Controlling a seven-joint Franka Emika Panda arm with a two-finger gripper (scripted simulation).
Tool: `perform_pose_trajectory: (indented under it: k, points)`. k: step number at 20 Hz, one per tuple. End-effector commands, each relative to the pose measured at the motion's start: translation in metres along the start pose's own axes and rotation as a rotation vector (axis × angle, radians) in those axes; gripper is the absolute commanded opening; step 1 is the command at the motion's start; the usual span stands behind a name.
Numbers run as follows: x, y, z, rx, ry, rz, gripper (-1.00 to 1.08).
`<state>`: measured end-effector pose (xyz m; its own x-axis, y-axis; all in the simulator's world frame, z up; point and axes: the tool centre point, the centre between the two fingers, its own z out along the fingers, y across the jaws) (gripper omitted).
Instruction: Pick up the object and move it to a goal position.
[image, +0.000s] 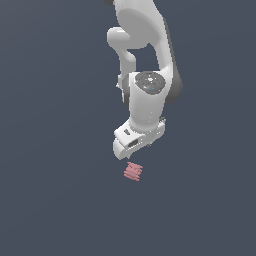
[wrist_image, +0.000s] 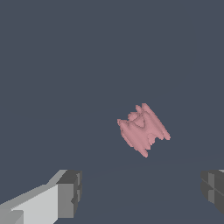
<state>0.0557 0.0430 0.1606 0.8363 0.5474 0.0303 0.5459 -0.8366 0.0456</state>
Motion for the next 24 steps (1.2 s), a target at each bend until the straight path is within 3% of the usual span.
perform_pose_trajectory:
  k: [1,16,24]
  points:
    - [0.003,0.003,0.007,0.004,-0.004,-0.067,1.0]
    - [0.015,0.024,0.051,0.035,-0.017,-0.451,1.0]
    - [0.018,0.031,0.067,0.048,-0.016,-0.585,1.0]
